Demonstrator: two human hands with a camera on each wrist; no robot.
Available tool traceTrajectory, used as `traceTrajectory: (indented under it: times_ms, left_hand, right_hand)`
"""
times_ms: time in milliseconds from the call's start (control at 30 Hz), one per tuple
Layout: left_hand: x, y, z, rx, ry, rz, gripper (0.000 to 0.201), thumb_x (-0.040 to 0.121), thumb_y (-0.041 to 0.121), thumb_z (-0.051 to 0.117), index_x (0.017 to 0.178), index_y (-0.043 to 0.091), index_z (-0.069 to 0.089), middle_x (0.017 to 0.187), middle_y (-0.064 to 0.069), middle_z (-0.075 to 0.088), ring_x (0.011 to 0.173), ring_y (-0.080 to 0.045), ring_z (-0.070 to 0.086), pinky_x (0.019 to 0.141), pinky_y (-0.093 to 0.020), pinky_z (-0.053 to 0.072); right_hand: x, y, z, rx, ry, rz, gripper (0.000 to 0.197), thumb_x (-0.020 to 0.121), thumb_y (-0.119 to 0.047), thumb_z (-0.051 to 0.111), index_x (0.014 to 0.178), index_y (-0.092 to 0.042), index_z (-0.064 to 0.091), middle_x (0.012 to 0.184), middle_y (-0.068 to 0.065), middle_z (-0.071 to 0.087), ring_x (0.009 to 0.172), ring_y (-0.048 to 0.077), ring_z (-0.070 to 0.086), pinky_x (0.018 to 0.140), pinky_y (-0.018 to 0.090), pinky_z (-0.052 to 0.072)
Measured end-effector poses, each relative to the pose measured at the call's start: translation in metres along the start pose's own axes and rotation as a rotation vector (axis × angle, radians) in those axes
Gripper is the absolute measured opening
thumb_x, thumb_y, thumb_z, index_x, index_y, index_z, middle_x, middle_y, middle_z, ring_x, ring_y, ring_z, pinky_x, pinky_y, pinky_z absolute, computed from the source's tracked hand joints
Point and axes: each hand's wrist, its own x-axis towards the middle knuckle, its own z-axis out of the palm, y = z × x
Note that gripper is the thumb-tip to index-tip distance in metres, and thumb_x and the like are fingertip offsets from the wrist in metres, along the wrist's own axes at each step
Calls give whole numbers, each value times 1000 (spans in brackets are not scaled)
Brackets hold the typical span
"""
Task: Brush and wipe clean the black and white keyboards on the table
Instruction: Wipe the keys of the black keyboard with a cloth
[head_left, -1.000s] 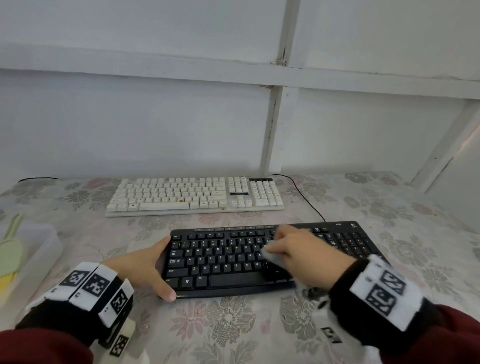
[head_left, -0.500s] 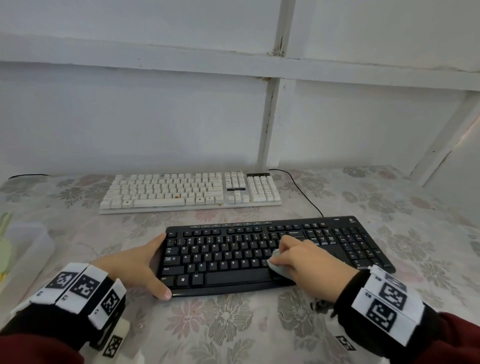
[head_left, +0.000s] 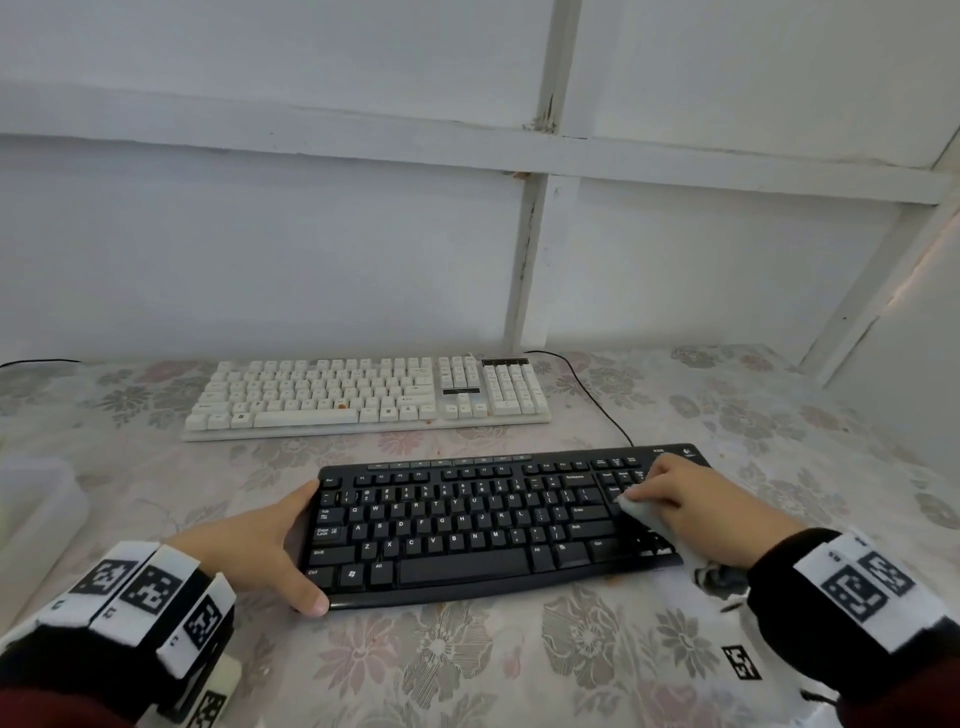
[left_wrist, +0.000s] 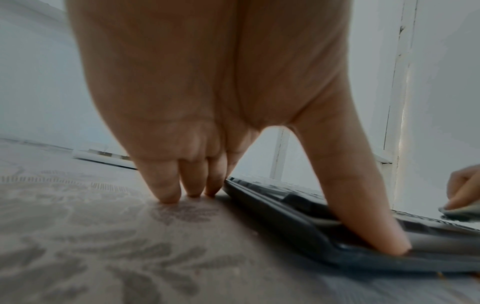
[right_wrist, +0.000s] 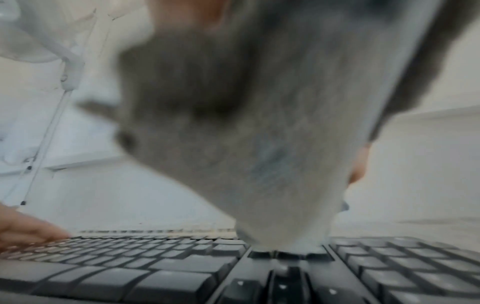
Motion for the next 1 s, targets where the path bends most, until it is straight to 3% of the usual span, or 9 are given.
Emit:
traceTrajectory:
  times_ms: [200,300,433,600,733,833,867,933,1000]
  left_hand:
    - [1,-9,-3,25,3,6,145,34,32,98,147,36,7,145,19,35,134,-6,35,114,-40,29]
    - [3,-12,-4,29,8,6,146,35,32,98,147,37,5,147,18,32,136,-7,33,114,-41,28]
    - [3,-11,-3,-17,-6,15,144,37,26,98,147,35,7,147,18,32,135,-7,34,114,-40,29]
    - [3,-10,-3,-9,0,8,143,35,27,98,146,36,8,146,17,31,135,-7,33,114,-39,29]
    - [3,-11,-4,13,13,-20,151,33,30,98,148,35,1,147,15,31,134,-9,34,114,-39,30]
    - [4,-13,-5,23,8,-32,152,33,32,98,148,34,-1,149,13,29,136,-9,32,114,-39,29]
    - [5,-14,-5,15,6,-32,151,33,30,98,148,34,0,149,13,30,135,-8,33,114,-39,29]
    - [5,-14,-5,3,2,-30,151,34,28,98,148,34,1,147,14,32,135,-8,34,114,-39,29]
    - [6,-15,-6,16,8,-30,152,33,30,98,148,34,-1,149,15,29,136,-8,32,114,-39,28]
  right_hand:
    - [-14,3,24,-127,32,7,34,101,-39,35,96,-20,62,95,-4,42,84,19,40,69,27,31]
    - [-15,21,27,-204,68,50,25,101,-24,37,93,-17,60,95,-3,41,82,17,36,70,28,32]
    - [-17,53,21,-248,93,109,16,95,-12,45,90,-15,60,88,-8,40,75,10,33,59,23,27]
    - [-24,81,5,-135,116,135,30,97,-35,46,99,-20,71,92,-5,51,83,14,52,67,16,33]
    - [-20,91,-1,-184,54,230,32,97,-36,45,101,-18,72,99,1,53,81,16,53,62,15,32]
    - [-20,97,-7,-138,37,281,55,90,-55,36,100,-15,72,98,2,52,82,16,53,66,19,32]
    - [-21,93,-10,-119,55,280,53,91,-52,36,101,-15,72,97,0,51,82,14,52,66,17,31]
    - [-24,73,-15,-54,113,226,49,92,-55,37,106,-22,71,96,-7,49,84,10,50,66,12,31]
    - [-22,50,-12,6,107,55,76,75,-83,23,100,-29,70,96,-10,49,85,7,50,67,12,32]
